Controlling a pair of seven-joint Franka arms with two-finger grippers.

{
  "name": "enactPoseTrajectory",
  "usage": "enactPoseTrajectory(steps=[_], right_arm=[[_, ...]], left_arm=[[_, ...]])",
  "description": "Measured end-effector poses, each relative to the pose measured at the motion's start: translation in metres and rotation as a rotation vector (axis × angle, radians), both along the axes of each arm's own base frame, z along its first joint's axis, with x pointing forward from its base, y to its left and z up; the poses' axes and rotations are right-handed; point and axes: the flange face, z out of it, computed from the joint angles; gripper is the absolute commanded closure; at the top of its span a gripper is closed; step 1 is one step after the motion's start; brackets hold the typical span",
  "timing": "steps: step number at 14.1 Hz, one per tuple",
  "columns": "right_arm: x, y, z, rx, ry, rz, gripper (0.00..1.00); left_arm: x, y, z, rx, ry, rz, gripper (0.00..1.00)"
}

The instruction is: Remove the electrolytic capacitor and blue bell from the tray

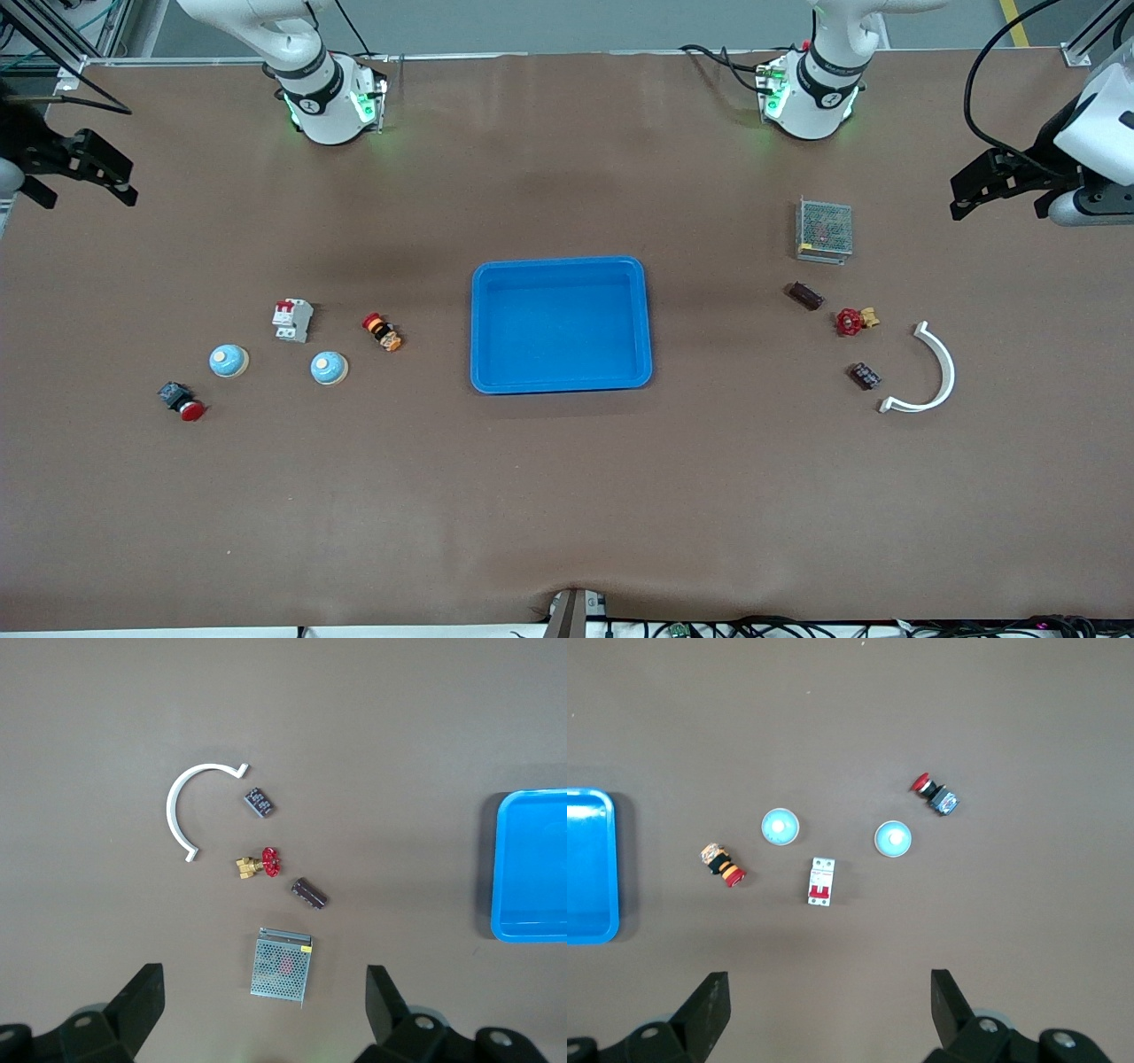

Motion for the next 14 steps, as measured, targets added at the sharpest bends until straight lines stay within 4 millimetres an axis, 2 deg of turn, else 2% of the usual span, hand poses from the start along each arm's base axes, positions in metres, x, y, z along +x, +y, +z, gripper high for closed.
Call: enactPoseTrajectory(steps=[9, 14], right_arm=[[0.025, 0.005, -0.009, -0.006, 0.014, -0.061, 0.00], [0.034, 0.005, 0.006, -0.010, -0.019, -0.063, 0.00]], left_arm=[[0.000, 0.001, 0.006, -0.001, -0.013, 0.001, 0.00], [0.001, 0.005, 0.009, -0.002, -0.019, 0.009, 0.00]])
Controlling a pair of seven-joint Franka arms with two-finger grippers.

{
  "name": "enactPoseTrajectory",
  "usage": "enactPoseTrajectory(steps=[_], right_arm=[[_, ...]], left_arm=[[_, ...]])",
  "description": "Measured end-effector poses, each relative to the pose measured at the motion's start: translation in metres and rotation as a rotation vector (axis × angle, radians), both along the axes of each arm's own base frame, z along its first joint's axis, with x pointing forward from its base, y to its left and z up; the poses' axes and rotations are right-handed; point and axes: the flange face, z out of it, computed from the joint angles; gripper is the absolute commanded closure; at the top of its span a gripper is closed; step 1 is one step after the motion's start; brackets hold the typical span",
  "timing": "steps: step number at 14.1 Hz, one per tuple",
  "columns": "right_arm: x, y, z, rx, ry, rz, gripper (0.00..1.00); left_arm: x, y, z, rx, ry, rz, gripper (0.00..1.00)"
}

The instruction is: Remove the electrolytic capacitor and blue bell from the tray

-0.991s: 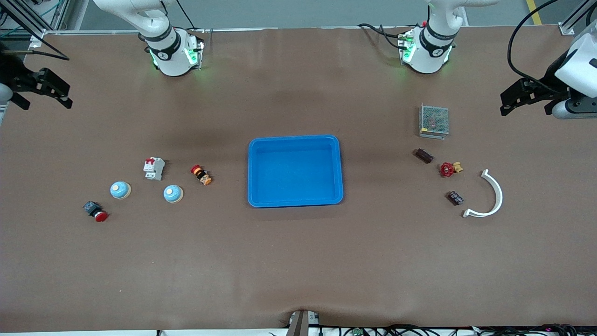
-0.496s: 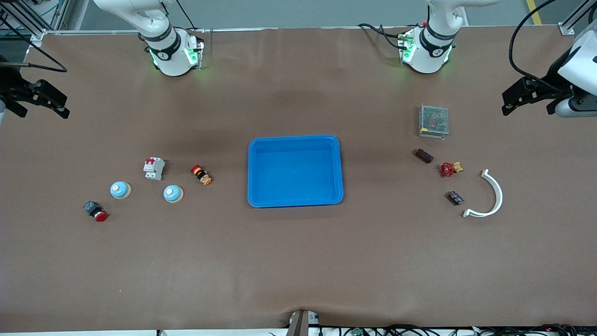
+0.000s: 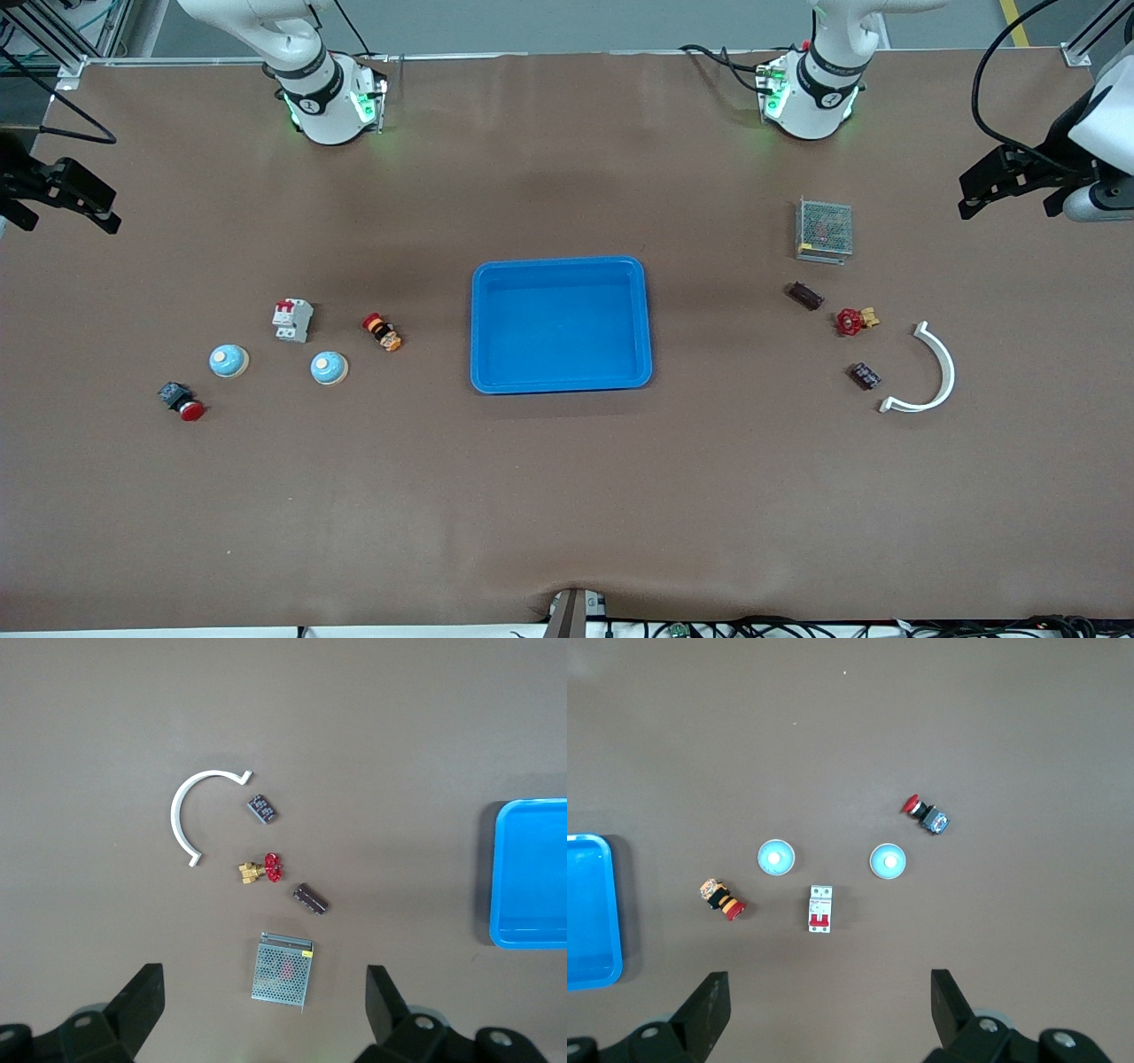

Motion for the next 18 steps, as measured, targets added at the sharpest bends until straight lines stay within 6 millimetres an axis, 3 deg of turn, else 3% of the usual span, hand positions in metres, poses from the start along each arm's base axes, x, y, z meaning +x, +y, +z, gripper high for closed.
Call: enactPoseTrajectory(steps=[11, 18], right_arm=[[0.0049, 0.0047, -0.0041, 0.047, 0.004, -0.029, 0.00], [0.0056, 0.0053, 0.0049, 0.069, -0.018, -0.042, 0.00]], left_arm=[[0.0004, 0.0007, 0.0036, -0.001, -0.008, 0.001, 0.00], [0.0004, 0.0007, 0.0035, -0.001, -0.008, 0.001, 0.00]])
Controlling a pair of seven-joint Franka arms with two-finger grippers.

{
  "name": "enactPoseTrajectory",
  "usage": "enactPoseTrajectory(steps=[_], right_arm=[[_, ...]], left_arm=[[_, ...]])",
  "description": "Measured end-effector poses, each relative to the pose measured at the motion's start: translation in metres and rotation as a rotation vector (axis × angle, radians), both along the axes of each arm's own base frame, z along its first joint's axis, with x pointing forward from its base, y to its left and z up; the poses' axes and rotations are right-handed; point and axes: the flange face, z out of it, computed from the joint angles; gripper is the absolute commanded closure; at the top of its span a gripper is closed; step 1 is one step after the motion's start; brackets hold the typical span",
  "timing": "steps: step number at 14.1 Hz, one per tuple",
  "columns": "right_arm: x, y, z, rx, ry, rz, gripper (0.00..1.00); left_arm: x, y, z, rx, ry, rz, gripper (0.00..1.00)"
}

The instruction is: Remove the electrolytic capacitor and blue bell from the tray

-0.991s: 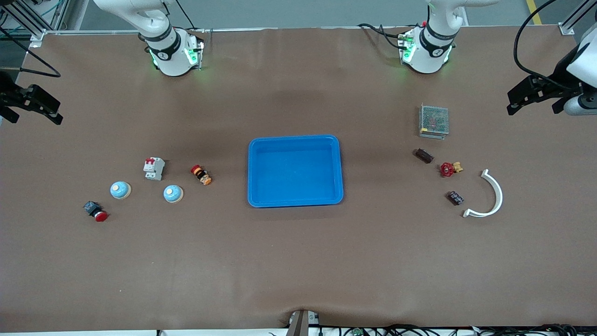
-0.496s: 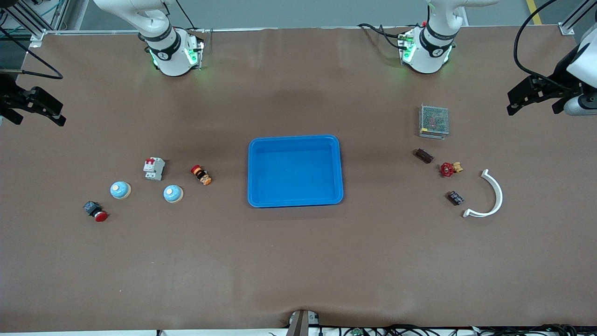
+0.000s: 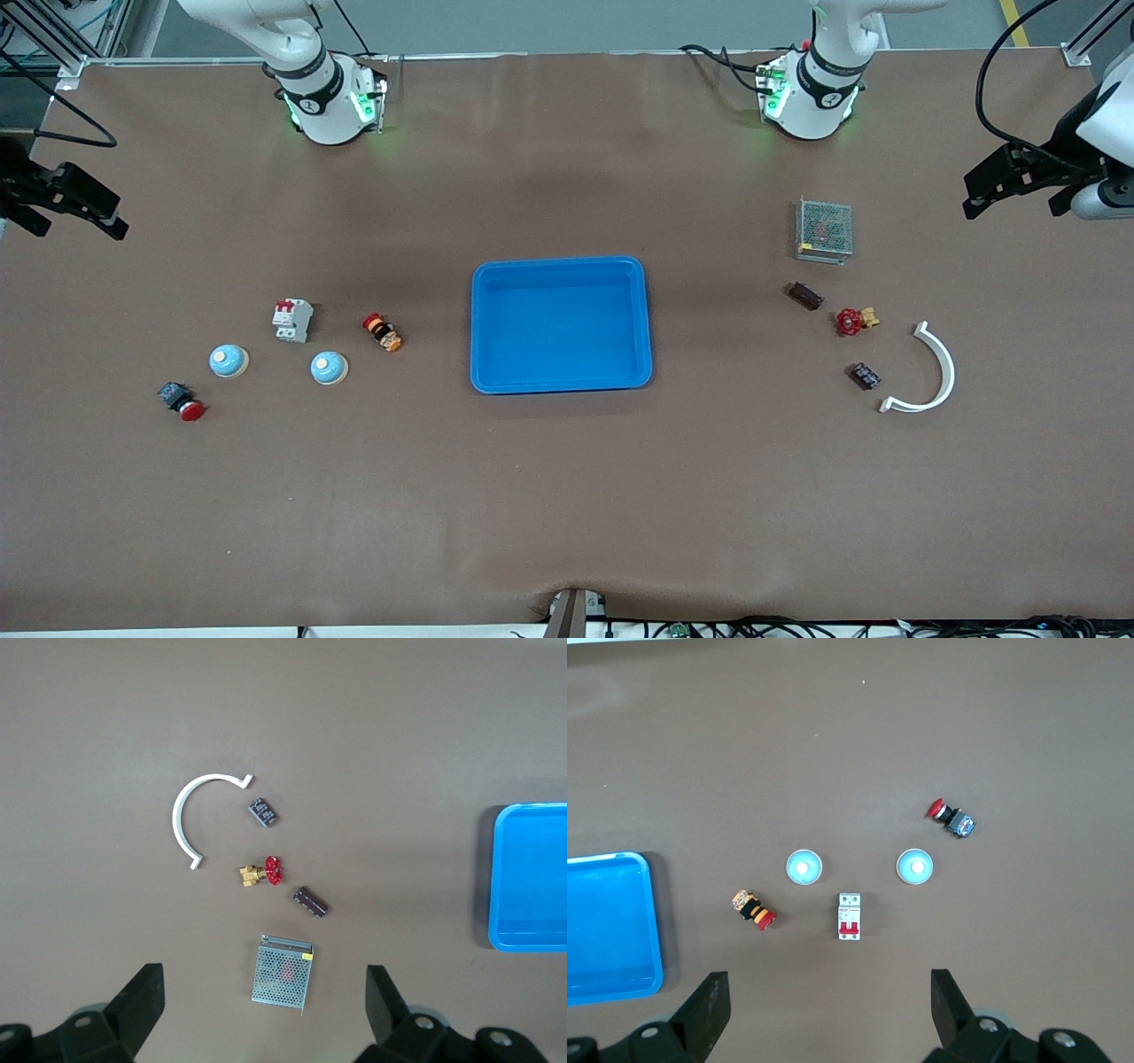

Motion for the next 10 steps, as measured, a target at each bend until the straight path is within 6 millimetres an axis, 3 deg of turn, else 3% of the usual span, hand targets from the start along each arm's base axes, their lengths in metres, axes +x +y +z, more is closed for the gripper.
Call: enactPoseTrajectory(steps=[10], right_arm=[[0.006, 0.000, 0.025, -0.004, -0.059, -0.005, 0.00]], left_arm=[[0.000, 0.000, 0.000, 0.000, 0.000, 0.000, 0.00]])
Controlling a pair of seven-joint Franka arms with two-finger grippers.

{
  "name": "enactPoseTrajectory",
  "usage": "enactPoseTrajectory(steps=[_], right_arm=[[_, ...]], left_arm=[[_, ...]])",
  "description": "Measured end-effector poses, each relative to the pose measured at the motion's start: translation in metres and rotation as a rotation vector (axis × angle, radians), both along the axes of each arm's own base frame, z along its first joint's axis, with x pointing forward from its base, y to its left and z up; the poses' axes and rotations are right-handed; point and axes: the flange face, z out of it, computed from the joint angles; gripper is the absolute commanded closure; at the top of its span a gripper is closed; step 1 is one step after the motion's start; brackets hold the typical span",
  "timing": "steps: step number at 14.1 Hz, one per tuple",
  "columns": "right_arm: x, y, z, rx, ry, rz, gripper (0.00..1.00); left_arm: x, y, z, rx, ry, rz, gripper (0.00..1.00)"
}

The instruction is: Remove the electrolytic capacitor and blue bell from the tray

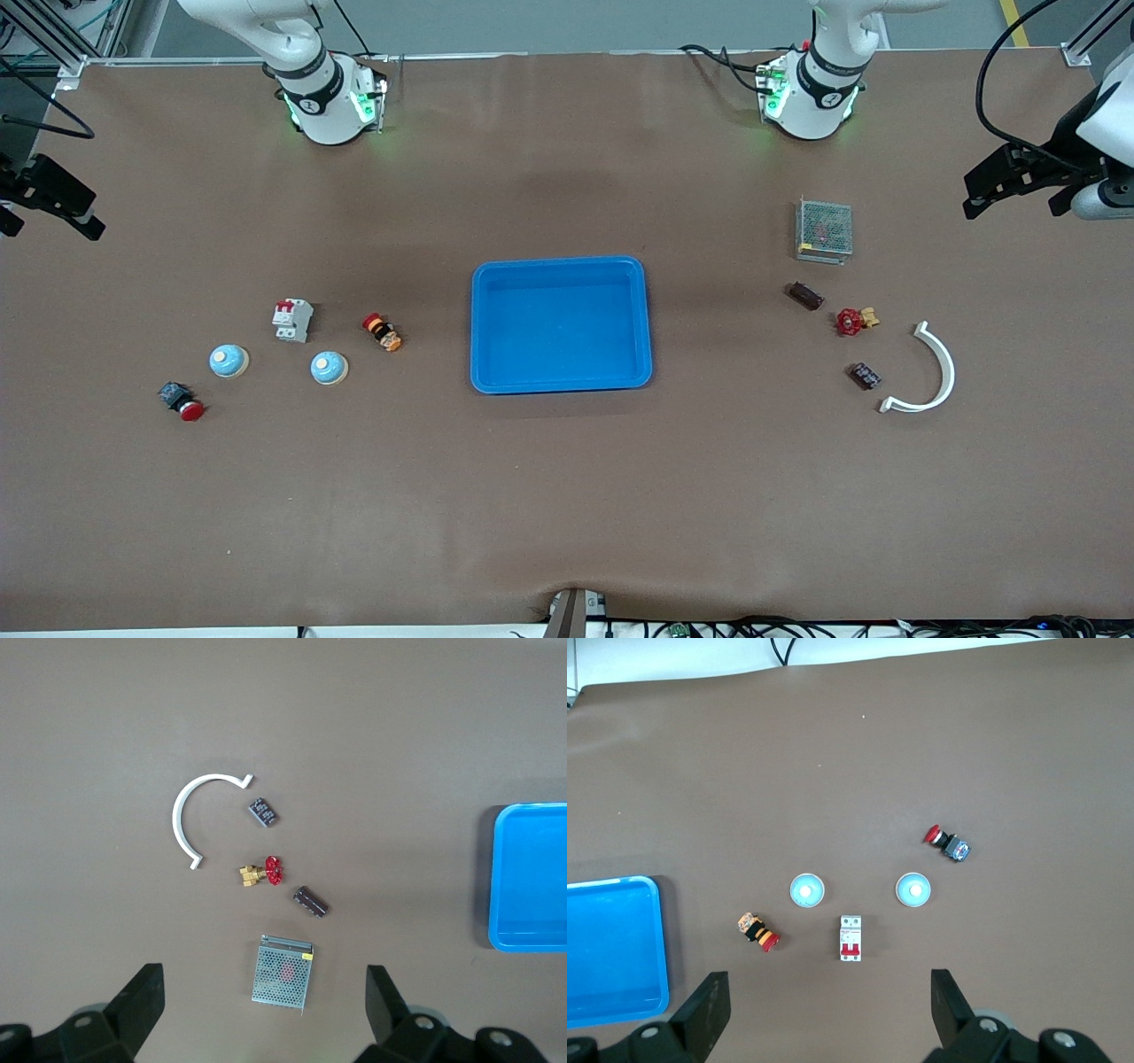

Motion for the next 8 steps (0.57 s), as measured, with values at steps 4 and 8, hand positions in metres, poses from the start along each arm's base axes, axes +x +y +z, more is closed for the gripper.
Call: enactPoseTrajectory(steps=[4, 8], right_arm=[[0.0031, -0.0004, 0.0028, -0.001, -0.007, -0.004, 0.00], [0.0038, -0.0004, 0.0028, -0.001, -0.007, -0.007, 0.00]], left_arm=[[0.0000, 0.0000, 0.0000, 0.000, 0.000, 0.000, 0.00], [0.0000, 0.0000, 0.0000, 0.000, 0.000, 0.000, 0.00]])
